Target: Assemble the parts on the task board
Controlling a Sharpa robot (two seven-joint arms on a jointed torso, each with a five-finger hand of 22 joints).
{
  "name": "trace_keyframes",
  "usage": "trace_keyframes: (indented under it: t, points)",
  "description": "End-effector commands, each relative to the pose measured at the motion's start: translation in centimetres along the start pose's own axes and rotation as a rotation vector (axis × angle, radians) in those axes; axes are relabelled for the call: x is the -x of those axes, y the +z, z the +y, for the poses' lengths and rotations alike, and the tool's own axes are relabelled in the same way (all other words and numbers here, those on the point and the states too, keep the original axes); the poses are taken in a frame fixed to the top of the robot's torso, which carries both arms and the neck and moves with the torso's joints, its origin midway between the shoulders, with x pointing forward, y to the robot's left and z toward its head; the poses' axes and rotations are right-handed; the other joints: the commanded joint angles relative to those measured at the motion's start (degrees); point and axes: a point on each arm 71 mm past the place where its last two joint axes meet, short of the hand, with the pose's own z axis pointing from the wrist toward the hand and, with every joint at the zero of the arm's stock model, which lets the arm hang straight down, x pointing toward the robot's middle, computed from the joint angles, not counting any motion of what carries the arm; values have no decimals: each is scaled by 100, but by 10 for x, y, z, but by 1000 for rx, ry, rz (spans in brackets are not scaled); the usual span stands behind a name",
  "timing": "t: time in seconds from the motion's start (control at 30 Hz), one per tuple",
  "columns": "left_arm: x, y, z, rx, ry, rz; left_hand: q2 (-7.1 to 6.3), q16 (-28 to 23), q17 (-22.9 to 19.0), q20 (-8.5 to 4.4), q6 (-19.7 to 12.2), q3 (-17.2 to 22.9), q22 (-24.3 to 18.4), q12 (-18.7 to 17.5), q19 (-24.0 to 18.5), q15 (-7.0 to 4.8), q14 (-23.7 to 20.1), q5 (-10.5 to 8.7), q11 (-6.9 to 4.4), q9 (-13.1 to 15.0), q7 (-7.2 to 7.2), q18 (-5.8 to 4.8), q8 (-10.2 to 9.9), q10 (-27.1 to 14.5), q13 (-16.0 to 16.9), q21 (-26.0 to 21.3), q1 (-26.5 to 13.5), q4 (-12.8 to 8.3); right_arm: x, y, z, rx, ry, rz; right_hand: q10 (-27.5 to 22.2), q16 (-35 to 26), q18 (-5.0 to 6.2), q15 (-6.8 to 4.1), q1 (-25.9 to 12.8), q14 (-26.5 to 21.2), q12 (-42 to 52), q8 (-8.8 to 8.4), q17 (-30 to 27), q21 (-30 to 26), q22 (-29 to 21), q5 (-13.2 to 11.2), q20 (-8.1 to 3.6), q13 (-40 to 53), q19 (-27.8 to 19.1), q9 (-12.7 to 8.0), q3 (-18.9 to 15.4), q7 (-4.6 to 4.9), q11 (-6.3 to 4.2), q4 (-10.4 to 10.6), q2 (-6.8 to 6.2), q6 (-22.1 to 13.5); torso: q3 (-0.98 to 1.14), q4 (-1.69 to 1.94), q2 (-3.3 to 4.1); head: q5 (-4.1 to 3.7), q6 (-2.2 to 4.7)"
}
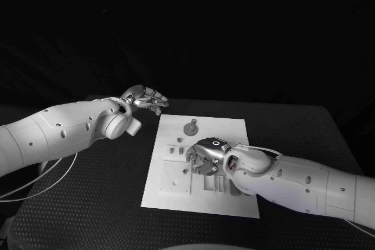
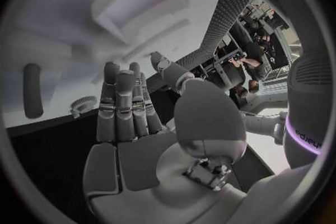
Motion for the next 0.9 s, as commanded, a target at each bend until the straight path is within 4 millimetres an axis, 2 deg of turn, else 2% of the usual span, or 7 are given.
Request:
trace_keyframes:
  t: [0.03,0.23,0.43,0.6,0.67,0.73,0.9]
  points:
    - [1,0,-2,-19,-7,5,-6,-28,9,-18,-40,-10,6,4,21,18,41,23,0,-6,12,77,25,-15,-5,-40,-21,37,18,-7,-4,-2,60,-58,-39,13,42,9,4,-12,-22,-12,7,-14,92,31,16,13,-7,-1,-19,-3,1,-6,-61,-48,3,-9,-8,-12,41]
    - [3,0,-1,-22,-8,-1,-8,-38,23,-18,-20,-16,13,21,22,16,42,22,-9,-6,3,75,47,11,2,-45,-23,44,58,-20,-18,-13,116,-114,-44,51,42,10,-58,23,-29,-9,18,18,115,31,4,32,31,5,-34,8,3,10,-74,-59,1,-27,-10,-46,101]
    - [3,0,-1,-23,-9,-1,-10,-41,28,-19,-13,-19,15,26,22,15,43,21,-12,-6,-1,74,54,18,4,-48,-24,46,83,-39,-39,-59,118,-115,-102,79,42,26,-191,39,-66,-11,25,38,123,31,-6,40,47,10,-125,18,21,13,-122,-84,5,-22,-11,-82,154]
    - [3,0,-1,-22,-10,-3,-10,-43,30,-19,-13,-20,16,26,22,14,43,21,-12,-6,-2,74,55,19,4,-49,-24,46,88,-51,-57,-111,78,-92,-183,90,42,50,-251,31,-114,-16,27,46,125,31,-16,36,40,14,-222,24,45,-9,-157,-110,3,-27,-13,-108,181]
    - [3,0,-1,-22,-11,-3,-11,-44,31,-19,-13,-20,16,27,22,14,43,21,-12,-7,-2,74,56,20,4,-50,-24,47,86,-54,-63,-137,44,-54,-295,85,41,91,-290,-5,-179,-24,25,41,124,32,-12,21,11,15,-289,31,88,-7,-207,-139,5,-30,-13,-116,197]
    - [3,0,-1,-22,-11,-2,-12,-45,32,-19,-13,-21,16,27,21,14,42,21,-12,-7,-2,74,57,20,4,-50,-25,47,85,-55,-67,-151,18,-33,-426,64,25,147,-369,-89,-254,-56,20,19,123,30,10,1,-57,6,-371,-23,145,5,-282,-216,10,-25,-8,-123,205]
    - [3,0,-1,-23,-11,-2,-12,-47,34,-19,-13,-22,17,28,21,14,42,21,-13,-8,-3,74,58,20,4,-52,-24,47,80,-53,-72,-171,-40,5,-796,60,11,285,-433,-268,-401,-113,27,-11,125,32,41,-86,-192,-7,-424,3,284,62,-409,-373,13,-24,0,-140,210]
